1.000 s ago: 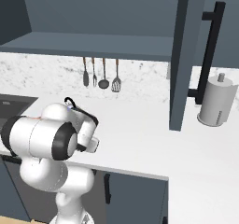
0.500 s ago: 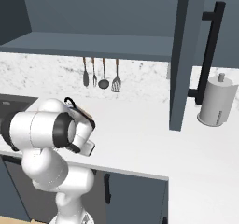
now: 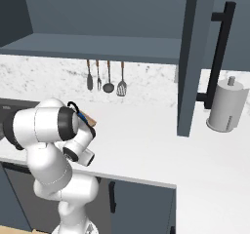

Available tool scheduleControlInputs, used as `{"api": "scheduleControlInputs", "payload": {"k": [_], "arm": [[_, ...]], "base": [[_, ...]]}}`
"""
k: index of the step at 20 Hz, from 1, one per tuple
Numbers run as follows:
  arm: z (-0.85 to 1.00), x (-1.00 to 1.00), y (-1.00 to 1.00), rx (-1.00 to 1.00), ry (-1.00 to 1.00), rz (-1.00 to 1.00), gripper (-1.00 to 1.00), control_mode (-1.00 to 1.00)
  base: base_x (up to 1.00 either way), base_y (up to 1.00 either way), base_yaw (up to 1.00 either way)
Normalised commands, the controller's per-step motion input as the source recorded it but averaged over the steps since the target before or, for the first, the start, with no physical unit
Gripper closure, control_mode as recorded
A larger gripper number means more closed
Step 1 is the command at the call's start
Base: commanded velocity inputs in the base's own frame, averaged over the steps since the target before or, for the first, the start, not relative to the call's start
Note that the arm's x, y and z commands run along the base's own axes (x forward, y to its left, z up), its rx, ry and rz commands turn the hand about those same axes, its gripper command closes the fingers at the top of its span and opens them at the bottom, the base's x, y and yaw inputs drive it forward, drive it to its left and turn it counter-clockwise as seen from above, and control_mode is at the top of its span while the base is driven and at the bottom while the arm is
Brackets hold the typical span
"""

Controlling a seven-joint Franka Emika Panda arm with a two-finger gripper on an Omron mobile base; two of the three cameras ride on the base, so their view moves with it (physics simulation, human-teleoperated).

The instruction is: Pick the kettle from the counter and place it on the tray. Then pick the mug from the cabinet and place it on the tray. Then close the cabinet doors.

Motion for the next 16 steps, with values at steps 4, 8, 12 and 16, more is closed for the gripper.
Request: {"api": "scheduleControlInputs", "payload": {"k": [4, 8, 12, 16], "arm": [[-0.1, 0.27, 0.0, 0.01, 0.05, 0.0, 1.0, -1.0], [-0.23, 0.23, 0.01, 0.0, 0.0, 0.0, 1.0, -1.0], [-0.33, 0.21, 0.07, 0.0, 0.0, 0.0, 1.0, -1.0], [-0.33, 0.2, 0.04, 0.0, 0.0, 0.0, 1.0, -1.0]], "base": [[0.0, 0.0, 0.0], [0.0, 0.0, 0.0], [0.0, 0.0, 0.0], [0.0, 0.0, 0.0]]}}
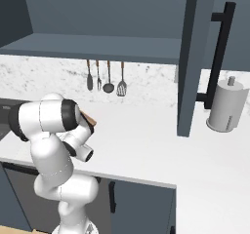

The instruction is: Pick the kettle from the counter and place it on the tray. Then pick the mug from the cabinet and place it on the tray. Then close the cabinet doors.

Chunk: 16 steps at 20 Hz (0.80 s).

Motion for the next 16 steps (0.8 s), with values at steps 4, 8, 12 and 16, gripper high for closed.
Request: {"api": "scheduleControlInputs", "payload": {"k": [4, 8, 12, 16], "arm": [[-0.29, 0.06, 0.02, 0.0, 0.0, 0.0, 1.0, -1.0], [-0.23, 0.0, 0.0, 0.0, 0.0, 0.0, -1.0, -1.0], [-0.02, -0.05, 0.0, 0.0, 0.0, 0.0, -1.0, -1.0], [0.0, -0.18, 0.0, 0.02, 0.0, 0.0, -1.0, -1.0]], "base": [[0.0, 0.0, 0.0], [0.0, 0.0, 0.0], [0.0, 0.0, 0.0], [0.0, 0.0, 0.0]]}}
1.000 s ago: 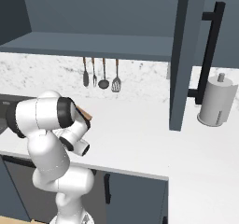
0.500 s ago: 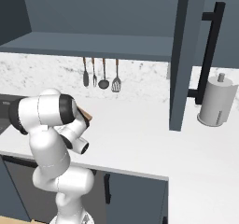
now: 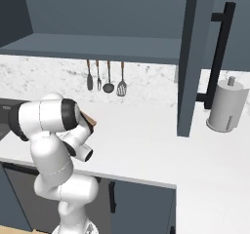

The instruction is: Pick the kettle from the counter and place it on the tray. Then pick the mug from the cabinet and place it on the tray. Then close the cabinet doors.

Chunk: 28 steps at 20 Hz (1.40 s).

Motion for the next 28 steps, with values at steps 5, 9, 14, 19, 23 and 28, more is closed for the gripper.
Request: {"api": "scheduleControlInputs", "payload": {"k": [5, 9, 14, 19, 23, 28], "arm": [[0.12, -0.22, 0.0, 0.04, 0.0, 0.0, -1.0, -1.0], [0.47, -0.3, 0.0, 0.05, 0.0, 0.0, -1.0, -1.0], [0.78, -0.33, 0.0, 0.03, 0.0, 0.0, -1.0, -1.0], [0.99, -0.12, -0.02, 0.0, -0.01, -0.02, -1.0, -1.0], [1.0, -0.07, -0.06, 0.0, -0.02, -0.03, -1.0, -1.0], [0.96, -0.27, -0.22, 0.0, 0.0, -0.1, -1.0, -1.0]], "base": [[0.0, 0.0, 0.0], [0.0, 0.0, 0.0], [0.0, 0.0, 0.0], [0.0, 0.0, 0.0], [0.0, 0.0, 0.0], [0.0, 0.0, 0.0]]}}
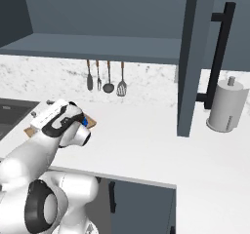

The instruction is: Pick the kettle from the counter and place it on the tray. Then pick the mug from the cabinet and place it on the tray. Then close the cabinet doors.

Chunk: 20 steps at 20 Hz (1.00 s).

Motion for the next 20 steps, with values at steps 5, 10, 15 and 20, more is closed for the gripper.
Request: {"api": "scheduleControlInputs", "payload": {"k": [5, 10, 15, 20], "arm": [[0.77, -0.32, -0.43, 0.0, 0.02, -0.17, -1.0, -1.0], [0.7, -0.37, -0.58, 0.0, 0.16, -0.21, -1.0, -1.0], [0.68, -0.38, -0.75, 0.02, 0.26, -0.24, -1.0, -1.0], [0.57, -0.19, -0.9, 0.0, 0.32, -0.2, -1.0, -1.0]], "base": [[0.0, 0.0, 0.0], [0.0, 0.0, 0.0], [0.0, 0.0, 0.0], [0.0, 0.0, 0.0]]}}
